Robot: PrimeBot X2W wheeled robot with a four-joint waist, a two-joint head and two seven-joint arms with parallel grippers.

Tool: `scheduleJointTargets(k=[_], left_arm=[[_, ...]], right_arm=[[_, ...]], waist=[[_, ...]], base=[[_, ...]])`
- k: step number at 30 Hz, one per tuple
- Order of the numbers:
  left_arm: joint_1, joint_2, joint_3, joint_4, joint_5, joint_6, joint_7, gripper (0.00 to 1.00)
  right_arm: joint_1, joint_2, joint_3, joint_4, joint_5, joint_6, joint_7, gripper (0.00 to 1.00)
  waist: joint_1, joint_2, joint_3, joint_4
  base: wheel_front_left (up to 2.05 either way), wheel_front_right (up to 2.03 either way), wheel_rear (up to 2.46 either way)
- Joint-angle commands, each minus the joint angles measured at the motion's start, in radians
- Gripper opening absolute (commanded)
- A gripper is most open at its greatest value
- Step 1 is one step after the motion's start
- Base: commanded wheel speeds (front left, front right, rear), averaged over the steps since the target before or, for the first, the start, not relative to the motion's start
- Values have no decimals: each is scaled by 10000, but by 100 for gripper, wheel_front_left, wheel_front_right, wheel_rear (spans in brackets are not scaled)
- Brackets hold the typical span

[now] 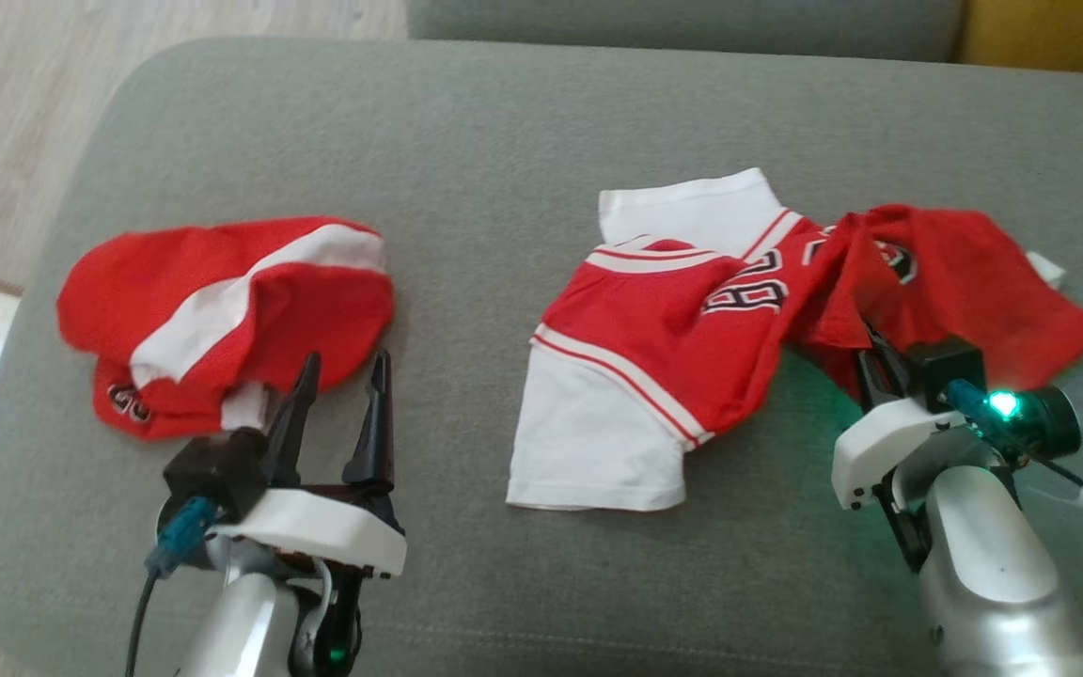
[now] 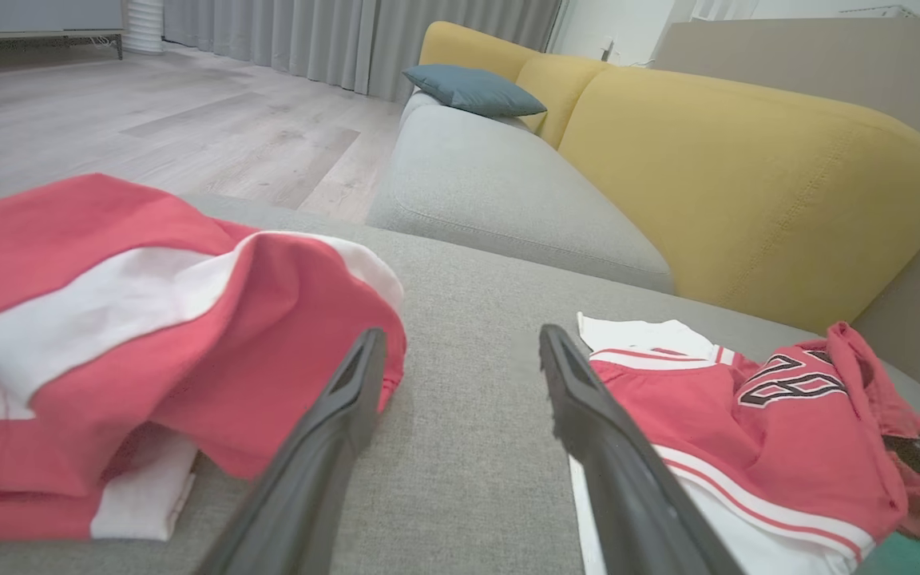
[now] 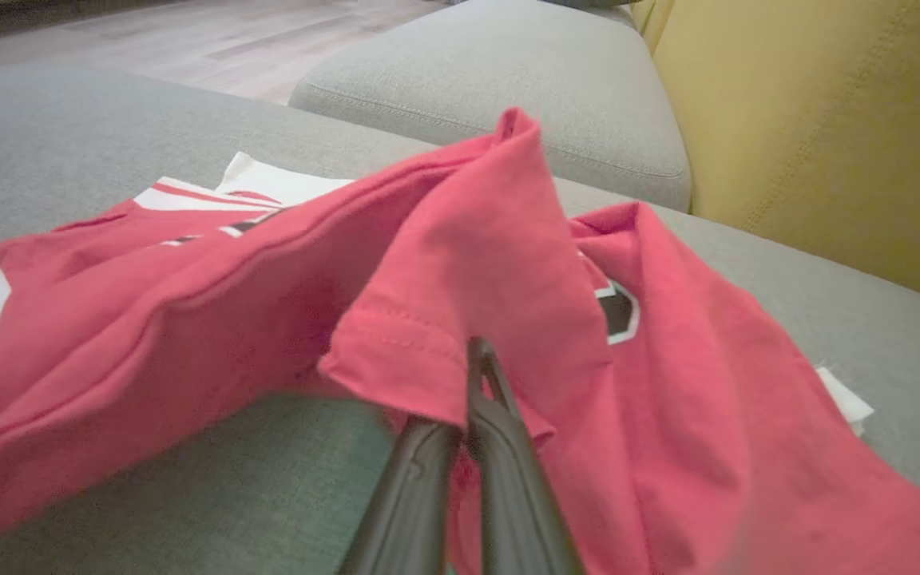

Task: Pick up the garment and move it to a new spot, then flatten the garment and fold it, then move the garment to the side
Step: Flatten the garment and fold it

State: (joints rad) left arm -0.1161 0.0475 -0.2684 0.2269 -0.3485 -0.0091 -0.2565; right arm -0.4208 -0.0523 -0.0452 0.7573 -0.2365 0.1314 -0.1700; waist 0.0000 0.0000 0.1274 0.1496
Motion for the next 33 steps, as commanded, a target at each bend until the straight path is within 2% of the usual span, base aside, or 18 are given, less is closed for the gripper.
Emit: scheduleJointTargets(k=[1,6,9,14,19,20,25,27,28,29,33], left_arm=[[-386,28,419,-302,0,3,-53,100],[-224,28,485,-342,-99,66,-53,100],[-120,28,477,-409,-201,142,-53,100],[13,28,387,-529,-365,276,-53,100],[32,28,314,-625,-485,375,-53,100],[32,28,314,-625,-485,375,-53,100],[9,28,208,-645,-540,423,-53,100],[3,28,196,-621,-540,414,-53,100],[2,28,203,-607,-536,411,-53,100],[4,28,213,-593,-532,409,-53,100],[17,28,249,-546,-484,396,-53,100]], right_arm=[[-168,18,211,-323,120,-7,-175,0],[368,-25,701,-899,438,-7,81,0],[828,-407,1318,-1613,817,-7,544,0],[1695,-1946,2410,-3373,1871,-7,1842,0],[2371,-3776,2659,-5326,2845,-7,3203,0],[2371,-3776,2659,-5326,2845,-7,3203,0],[2908,-5013,2215,-6513,2997,-7,4019,0],[3085,-5088,1962,-6675,3022,-7,4153,0],[3162,-5032,1845,-6741,3002,-7,4179,77],[3252,-4935,1723,-6761,2969,-7,4269,100],[3448,-4329,903,-6861,2521,-7,4608,100]], waist=[[0,0,-187,-255],[0,0,-608,-937],[0,0,-863,-1378],[0,0,-1123,-1916],[0,0,-1169,-2163],[0,0,-1169,-2163],[0,0,-1166,-2203],[0,0,-1180,-2189],[0,0,-1190,-2184],[0,0,-1202,-2179],[0,0,-1245,-2186]], base=[[0,0,0],[0,0,0],[0,0,0],[0,0,0],[0,0,0],[0,0,0],[0,0,0],[0,0,0],[0,0,0],[0,0,0],[0,0,0]])
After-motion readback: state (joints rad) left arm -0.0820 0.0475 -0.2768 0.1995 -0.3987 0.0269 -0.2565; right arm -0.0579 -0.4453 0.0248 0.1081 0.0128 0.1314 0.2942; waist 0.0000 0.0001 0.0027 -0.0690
